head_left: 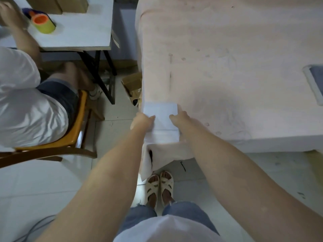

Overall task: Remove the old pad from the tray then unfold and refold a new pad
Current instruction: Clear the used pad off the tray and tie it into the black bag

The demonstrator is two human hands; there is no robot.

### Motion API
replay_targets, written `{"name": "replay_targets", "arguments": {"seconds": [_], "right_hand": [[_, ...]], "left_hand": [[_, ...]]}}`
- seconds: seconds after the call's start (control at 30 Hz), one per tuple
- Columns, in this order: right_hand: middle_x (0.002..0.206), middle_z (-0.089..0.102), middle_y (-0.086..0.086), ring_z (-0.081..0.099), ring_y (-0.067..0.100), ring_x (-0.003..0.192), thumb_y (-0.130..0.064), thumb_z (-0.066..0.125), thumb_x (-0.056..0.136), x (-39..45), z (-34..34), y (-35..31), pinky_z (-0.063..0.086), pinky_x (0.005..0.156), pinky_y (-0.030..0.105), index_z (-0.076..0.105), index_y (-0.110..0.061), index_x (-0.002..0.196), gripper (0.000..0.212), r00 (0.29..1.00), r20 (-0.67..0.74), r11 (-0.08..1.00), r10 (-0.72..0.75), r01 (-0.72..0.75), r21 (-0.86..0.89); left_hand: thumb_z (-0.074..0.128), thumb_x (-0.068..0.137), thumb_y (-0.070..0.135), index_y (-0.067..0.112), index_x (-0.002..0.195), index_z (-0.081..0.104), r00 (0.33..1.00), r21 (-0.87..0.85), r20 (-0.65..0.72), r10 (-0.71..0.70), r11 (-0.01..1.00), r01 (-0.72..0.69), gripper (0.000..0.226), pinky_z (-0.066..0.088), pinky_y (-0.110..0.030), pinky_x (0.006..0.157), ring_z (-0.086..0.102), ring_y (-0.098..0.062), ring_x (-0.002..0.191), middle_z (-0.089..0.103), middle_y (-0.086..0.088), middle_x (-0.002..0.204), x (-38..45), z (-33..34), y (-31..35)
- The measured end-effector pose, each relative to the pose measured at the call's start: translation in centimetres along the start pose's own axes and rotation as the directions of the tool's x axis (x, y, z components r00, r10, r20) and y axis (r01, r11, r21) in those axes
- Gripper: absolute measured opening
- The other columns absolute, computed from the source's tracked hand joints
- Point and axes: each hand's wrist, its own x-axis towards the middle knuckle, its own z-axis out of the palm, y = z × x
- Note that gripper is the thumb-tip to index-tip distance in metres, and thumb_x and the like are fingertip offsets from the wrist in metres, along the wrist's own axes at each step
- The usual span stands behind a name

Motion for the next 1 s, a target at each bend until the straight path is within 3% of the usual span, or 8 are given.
{"name": "replay_targets", "arguments": {"seconds": [0.1, 0.23, 0.3, 0.43, 0.6, 0.77, 0.9, 1.0], "right_hand": [[0.127, 0.057, 0.01, 0.057, 0.027, 0.11, -0.018, 0.053, 0.091, 0.6, -0.8, 0.3, 0.047, 0.092, 0.033, 0.043, -0.016, 0.136, 0.046, 0.994, 0.044, 0.952, -0.097, 0.08, 0.296], [0.122, 0.059, 0.005, 0.057, 0.023, 0.105, -0.018, 0.055, 0.09, 0.8, -1.4, 0.3, 0.048, 0.093, 0.036, 0.05, -0.019, 0.13, 0.041, 0.987, 0.049, 0.927, -0.152, 0.126, 0.353], [0.116, 0.062, 0.005, 0.059, 0.023, 0.1, -0.014, 0.055, 0.088, 0.7, -1.5, 0.2, 0.049, 0.094, 0.039, 0.055, -0.017, 0.123, 0.035, 0.979, 0.027, 0.917, -0.202, 0.179, 0.356], [0.11, 0.067, 0.014, 0.064, 0.03, 0.1, -0.014, 0.059, 0.086, 0.9, -1.4, 0.4, 0.051, 0.092, 0.047, 0.062, -0.006, 0.116, 0.03, 0.983, 0.007, 0.91, -0.185, 0.169, 0.378], [0.114, 0.066, 0.015, 0.064, 0.031, 0.102, -0.019, 0.059, 0.09, 0.2, -1.7, 0.2, 0.05, 0.093, 0.045, 0.06, -0.005, 0.119, 0.032, 0.992, 0.019, 0.907, -0.121, 0.103, 0.407], [0.115, 0.065, 0.014, 0.064, 0.03, 0.102, -0.02, 0.06, 0.09, -0.9, -2.8, 0.5, 0.051, 0.092, 0.041, 0.06, -0.004, 0.118, 0.033, 0.997, -0.021, 0.875, -0.075, 0.076, 0.478], [0.115, 0.065, 0.015, 0.064, 0.027, 0.096, -0.013, 0.062, 0.088, -1.9, -4.0, 2.0, 0.05, 0.077, 0.033, 0.061, -0.002, 0.115, 0.029, 0.995, -0.07, 0.811, -0.068, 0.096, 0.577], [0.118, 0.064, 0.017, 0.063, 0.031, 0.103, -0.012, 0.064, 0.088, -2.6, -5.0, 3.7, 0.052, 0.088, 0.041, 0.06, -0.002, 0.117, 0.031, 0.994, -0.102, 0.784, -0.027, 0.085, 0.614]], "left_hand": [[0.055, 0.087, 0.052, -0.001, 0.131, 0.031, 1.0, -0.068, -0.025, 0.001, 0.998, -0.003, 0.073, 0.042, -0.039, 0.079, 0.053, -0.034, 0.112, 0.054, -0.016, 0.124, 0.6, 0.2, -0.1], [0.062, 0.085, 0.045, 0.004, 0.097, 0.053, 0.999, -0.342, 0.021, 0.028, 0.939, -0.019, 0.043, 0.044, -0.033, 0.075, 0.058, -0.03, 0.092, 0.059, -0.006, 0.087, 0.7, 0.5, -0.3], [0.065, 0.085, 0.039, 0.008, 0.086, 0.053, 0.999, -0.46, 0.041, 0.019, 0.888, 0.002, 0.033, 0.041, -0.03, 0.072, 0.054, -0.024, 0.084, 0.053, 0.0, 0.078, 0.4, 0.5, -0.2], [0.067, 0.086, 0.027, 0.006, 0.115, 0.055, 0.997, -0.588, 0.06, 0.058, 0.809, -0.012, 0.037, 0.042, -0.027, 0.076, 0.055, -0.02, 0.084, 0.057, -0.001, 0.095, -0.3, -0.2, 0.5], [0.067, 0.086, 0.02, 0.0, 0.127, 0.05, 0.987, -0.602, 0.089, 0.13, 0.797, -0.051, 0.049, 0.05, -0.036, 0.091, 0.061, -0.029, 0.106, 0.061, -0.01, 0.121, -1.0, -1.3, 1.3], [0.071, 0.083, 0.017, 0.0, 0.121, 0.053, 0.978, -0.607, 0.082, 0.191, 0.788, -0.103, 0.046, 0.049, -0.044, 0.096, 0.061, -0.033, 0.107, 0.06, -0.014, 0.123, -1.8, -1.8, 2.6], [0.071, 0.083, 0.018, 0.0, 0.12, 0.054, 0.961, -0.551, 0.119, 0.248, 0.822, -0.144, 0.045, 0.05, -0.043, 0.094, 0.062, -0.033, 0.105, 0.062, -0.014, 0.119, -2.6, -1.6, 4.1], [0.069, 0.084, 0.013, -0.004, 0.119, 0.054, 0.935, -0.523, 0.164, 0.314, 0.832, -0.188, 0.041, 0.051, -0.035, 0.081, 0.063, -0.031, 0.098, 0.063, -0.017, 0.117, -3.6, -0.4, 5.6]]}}
